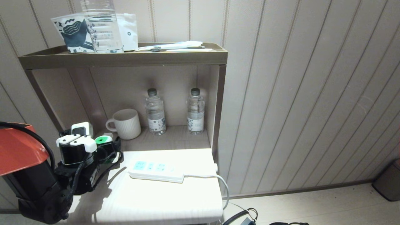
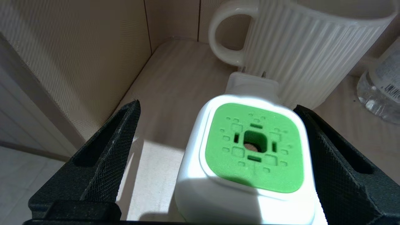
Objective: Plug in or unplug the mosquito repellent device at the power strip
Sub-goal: Insert the plug into the socket
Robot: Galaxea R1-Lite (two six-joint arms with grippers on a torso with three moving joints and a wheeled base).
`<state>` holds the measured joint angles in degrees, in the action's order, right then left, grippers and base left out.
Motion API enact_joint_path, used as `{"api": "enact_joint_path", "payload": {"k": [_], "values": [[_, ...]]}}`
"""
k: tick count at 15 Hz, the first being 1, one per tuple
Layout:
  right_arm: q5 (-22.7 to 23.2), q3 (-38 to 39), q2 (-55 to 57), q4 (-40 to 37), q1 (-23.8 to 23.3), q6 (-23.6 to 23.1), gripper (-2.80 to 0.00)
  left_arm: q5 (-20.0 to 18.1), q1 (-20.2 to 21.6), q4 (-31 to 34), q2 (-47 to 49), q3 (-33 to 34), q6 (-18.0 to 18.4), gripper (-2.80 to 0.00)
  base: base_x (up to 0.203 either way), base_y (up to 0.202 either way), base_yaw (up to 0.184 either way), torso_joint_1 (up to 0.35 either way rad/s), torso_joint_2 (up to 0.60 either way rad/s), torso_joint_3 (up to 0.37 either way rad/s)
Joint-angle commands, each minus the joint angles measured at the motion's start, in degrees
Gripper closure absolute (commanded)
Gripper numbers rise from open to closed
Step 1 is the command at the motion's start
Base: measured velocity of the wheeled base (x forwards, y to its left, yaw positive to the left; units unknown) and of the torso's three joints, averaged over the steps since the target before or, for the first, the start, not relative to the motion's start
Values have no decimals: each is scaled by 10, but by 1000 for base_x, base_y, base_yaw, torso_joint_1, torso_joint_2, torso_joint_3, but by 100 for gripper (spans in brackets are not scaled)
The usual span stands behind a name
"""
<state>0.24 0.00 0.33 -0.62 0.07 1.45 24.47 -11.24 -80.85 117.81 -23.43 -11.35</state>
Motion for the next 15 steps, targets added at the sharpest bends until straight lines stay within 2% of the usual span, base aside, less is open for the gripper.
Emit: {"api": "enact_joint_path", "payload": {"k": [1,15], "values": [[0,0,0,0,0,0,0,1,0,-10,6,-2,0,-280,0,0,0,0,0,0],[0,0,0,0,0,0,0,8,7,-17,19,-20,0,-280,0,0,0,0,0,0]]}}
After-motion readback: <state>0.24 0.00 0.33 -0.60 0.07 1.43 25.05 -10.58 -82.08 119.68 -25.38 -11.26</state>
